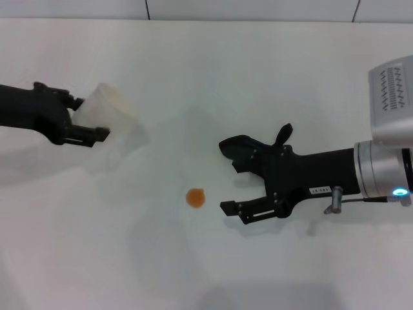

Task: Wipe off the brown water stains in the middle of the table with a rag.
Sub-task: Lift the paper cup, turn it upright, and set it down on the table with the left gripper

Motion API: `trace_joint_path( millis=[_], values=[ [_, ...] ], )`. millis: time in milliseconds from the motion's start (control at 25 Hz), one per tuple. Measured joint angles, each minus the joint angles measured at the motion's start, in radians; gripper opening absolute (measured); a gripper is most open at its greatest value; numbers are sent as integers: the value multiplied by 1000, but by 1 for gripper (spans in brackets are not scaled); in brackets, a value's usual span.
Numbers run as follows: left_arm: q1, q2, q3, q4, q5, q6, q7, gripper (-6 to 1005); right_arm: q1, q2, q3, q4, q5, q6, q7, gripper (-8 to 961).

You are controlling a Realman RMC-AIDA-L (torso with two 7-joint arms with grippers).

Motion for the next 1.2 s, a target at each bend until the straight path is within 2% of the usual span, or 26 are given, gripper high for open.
trace_joint_path(
  millis=[320,520,560,600,1000,1200],
  values=[
    [77,-34,1,-55,-201,-159,189,728,3,0,15,14,16,12,-17,836],
    [109,-35,0,-180,-386,-242,356,729,6,0,17,17,15,35,-42,836],
    [109,-35,0,-180,-386,-242,356,729,6,0,17,18,14,38,-48,836],
    [118,-35,0,-236,-454,-271,440,729,6,0,17,18,12,42,-53,836],
    [144,-35,-1,-510,-696,-306,815,730,6,-1,13,34,-40,82,-70,836],
    [164,-35,0,-607,-770,-311,965,730,6,0,5,59,-41,101,-101,836]
  ],
)
